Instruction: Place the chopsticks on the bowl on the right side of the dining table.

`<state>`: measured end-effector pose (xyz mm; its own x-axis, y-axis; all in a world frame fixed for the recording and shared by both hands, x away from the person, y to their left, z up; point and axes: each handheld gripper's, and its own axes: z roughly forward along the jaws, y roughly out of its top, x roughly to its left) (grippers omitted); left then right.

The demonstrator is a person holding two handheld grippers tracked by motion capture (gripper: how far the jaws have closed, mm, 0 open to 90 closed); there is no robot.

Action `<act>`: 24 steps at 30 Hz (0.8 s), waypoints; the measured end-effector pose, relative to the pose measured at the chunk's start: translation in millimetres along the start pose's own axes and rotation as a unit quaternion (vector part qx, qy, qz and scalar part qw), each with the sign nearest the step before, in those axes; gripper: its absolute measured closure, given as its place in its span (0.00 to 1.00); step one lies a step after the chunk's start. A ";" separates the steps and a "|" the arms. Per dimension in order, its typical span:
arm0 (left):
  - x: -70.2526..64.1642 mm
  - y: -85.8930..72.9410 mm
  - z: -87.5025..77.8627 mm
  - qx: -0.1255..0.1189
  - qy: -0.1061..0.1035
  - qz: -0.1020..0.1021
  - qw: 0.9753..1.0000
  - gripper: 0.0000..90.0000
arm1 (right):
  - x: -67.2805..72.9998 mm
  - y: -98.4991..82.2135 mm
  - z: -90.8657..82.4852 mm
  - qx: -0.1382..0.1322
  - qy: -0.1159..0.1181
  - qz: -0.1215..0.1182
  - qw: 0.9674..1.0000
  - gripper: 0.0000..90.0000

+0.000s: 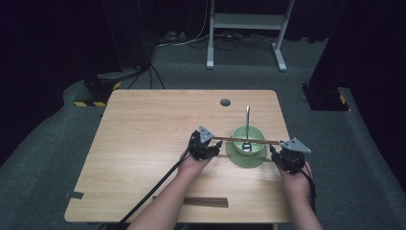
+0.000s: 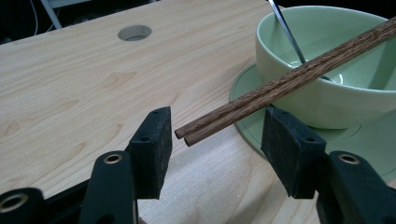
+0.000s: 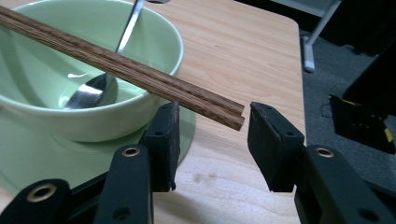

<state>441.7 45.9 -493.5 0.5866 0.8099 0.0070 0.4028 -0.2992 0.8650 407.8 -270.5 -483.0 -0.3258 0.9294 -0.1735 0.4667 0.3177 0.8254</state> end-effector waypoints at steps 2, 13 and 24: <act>0.7 -0.1 -0.1 -0.001 0.000 0.001 1.000 0.48 | -1.5 0.4 0.7 0.000 -0.003 0.004 1.000 0.60; 0.0 -4.5 -10.1 -0.012 -0.002 0.004 1.000 0.51 | -5.3 2.9 6.5 0.000 -0.016 0.015 1.000 0.60; 1.4 -7.5 -19.6 -0.026 -0.006 -0.009 1.000 0.54 | -6.1 5.5 8.3 -0.001 -0.015 0.018 1.000 0.62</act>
<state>425.8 59.2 -490.1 0.5880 0.8087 -0.0138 0.3754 -0.2578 0.8903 419.2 -272.8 -481.8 -0.2845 0.9452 -0.1603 0.4763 0.2845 0.8320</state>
